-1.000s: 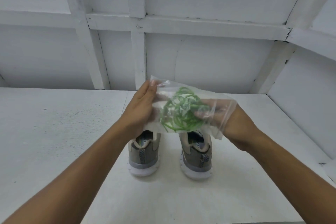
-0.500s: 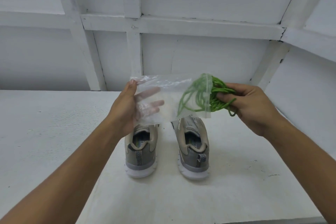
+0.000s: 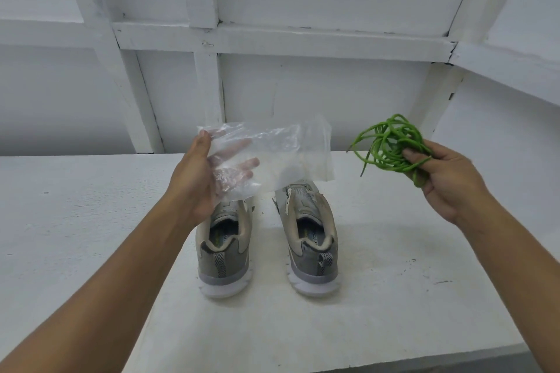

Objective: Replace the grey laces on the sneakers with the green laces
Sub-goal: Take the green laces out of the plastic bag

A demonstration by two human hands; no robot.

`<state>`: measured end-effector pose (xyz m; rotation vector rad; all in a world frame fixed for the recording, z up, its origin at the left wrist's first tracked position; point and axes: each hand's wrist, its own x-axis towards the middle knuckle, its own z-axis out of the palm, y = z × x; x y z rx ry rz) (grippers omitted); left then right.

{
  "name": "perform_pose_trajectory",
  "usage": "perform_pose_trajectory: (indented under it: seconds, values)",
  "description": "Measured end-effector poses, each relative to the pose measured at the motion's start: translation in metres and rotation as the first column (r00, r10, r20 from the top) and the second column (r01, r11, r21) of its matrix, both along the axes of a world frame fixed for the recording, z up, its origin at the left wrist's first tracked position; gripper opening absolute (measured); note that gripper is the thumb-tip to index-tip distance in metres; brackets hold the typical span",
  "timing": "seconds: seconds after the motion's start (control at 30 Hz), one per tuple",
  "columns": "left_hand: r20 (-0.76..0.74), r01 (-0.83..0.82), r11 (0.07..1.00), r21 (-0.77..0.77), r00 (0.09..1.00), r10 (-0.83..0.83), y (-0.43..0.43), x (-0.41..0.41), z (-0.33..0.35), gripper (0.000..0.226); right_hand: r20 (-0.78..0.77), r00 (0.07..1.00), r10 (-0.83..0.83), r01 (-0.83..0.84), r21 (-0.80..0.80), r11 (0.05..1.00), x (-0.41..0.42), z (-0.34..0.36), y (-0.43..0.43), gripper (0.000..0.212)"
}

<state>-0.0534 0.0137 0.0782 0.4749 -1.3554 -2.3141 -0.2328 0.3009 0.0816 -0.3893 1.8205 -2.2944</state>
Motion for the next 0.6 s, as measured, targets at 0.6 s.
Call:
perform_pose_trajectory:
  seconds: [0.6]
  values:
    - [0.035, 0.038, 0.999, 0.001, 0.999, -0.038, 0.005, 0.004, -0.007, 0.042, -0.080, 0.967, -0.243, 0.237, 0.638, 0.733, 0.024, -0.131, 0.005, 0.021]
